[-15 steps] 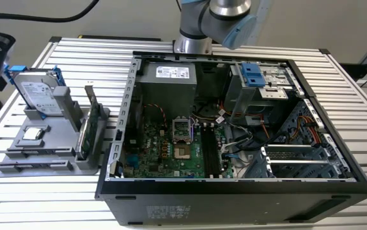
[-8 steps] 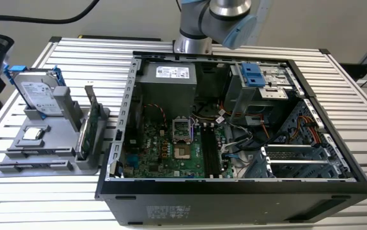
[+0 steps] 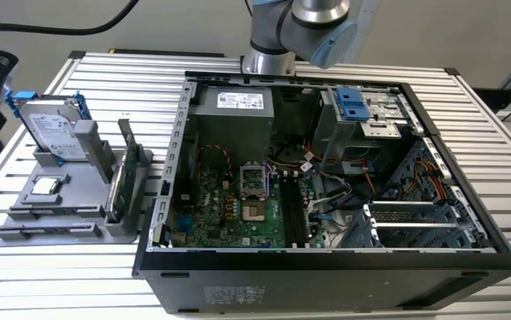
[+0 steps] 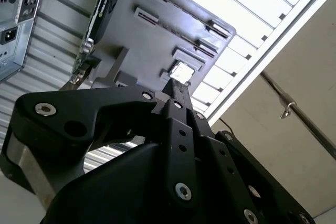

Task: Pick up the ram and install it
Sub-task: 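Reach for the ram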

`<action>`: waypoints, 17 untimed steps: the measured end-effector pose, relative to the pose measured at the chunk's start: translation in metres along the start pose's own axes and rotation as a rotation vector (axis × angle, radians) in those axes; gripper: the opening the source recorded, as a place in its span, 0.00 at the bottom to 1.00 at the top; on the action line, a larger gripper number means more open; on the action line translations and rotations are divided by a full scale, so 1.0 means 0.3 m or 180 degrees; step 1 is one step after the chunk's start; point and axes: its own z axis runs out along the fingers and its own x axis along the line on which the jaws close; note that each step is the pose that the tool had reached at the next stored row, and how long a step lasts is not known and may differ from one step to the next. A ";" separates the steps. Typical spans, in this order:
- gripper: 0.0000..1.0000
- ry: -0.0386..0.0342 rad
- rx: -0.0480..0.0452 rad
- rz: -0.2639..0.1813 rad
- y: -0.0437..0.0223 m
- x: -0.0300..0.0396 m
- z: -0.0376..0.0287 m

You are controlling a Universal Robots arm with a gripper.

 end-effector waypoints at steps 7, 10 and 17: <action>0.00 0.0000 0.0000 0.0000 -0.010 0.000 0.000; 0.00 0.0000 0.0000 0.0000 -0.015 0.000 0.000; 0.00 0.0000 0.0000 0.0000 -0.028 0.000 0.000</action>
